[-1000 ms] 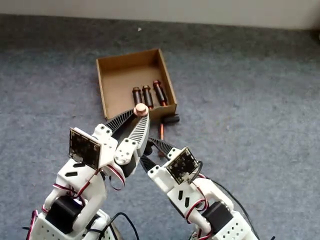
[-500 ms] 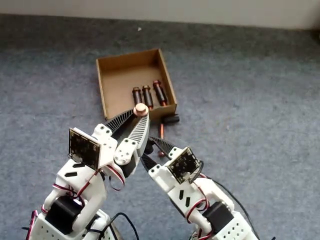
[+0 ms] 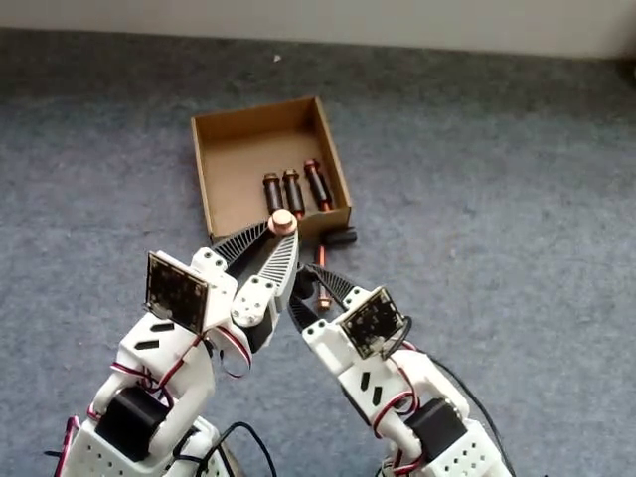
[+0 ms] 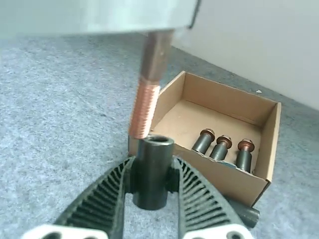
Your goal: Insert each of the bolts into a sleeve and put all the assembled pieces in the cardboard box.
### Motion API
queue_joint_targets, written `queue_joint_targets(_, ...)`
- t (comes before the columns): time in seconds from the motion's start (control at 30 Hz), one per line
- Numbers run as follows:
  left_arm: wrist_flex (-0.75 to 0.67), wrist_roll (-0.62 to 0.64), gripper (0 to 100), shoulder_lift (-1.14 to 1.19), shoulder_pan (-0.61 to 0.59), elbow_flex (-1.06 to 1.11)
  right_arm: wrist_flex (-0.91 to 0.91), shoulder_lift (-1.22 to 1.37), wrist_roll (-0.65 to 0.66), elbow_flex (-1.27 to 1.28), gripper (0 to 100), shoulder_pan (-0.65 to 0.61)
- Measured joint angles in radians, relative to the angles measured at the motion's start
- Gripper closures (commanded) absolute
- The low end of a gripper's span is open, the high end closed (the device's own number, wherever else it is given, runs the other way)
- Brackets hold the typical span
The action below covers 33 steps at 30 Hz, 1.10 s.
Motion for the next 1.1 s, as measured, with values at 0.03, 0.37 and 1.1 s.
queue_joint_targets(0.03,0.000,0.000,99,0.000,0.000,0.002,0.000,0.000,0.000,-0.008,99.3,0.003)
queue_joint_targets(0.37,0.000,0.000,99,0.000,0.000,0.002,0.000,0.000,0.003,-0.040,99.3,-0.011)
queue_joint_targets(1.1,0.002,0.000,99,0.000,0.000,-0.055,0.000,-0.003,0.003,-0.041,99.3,-0.075)
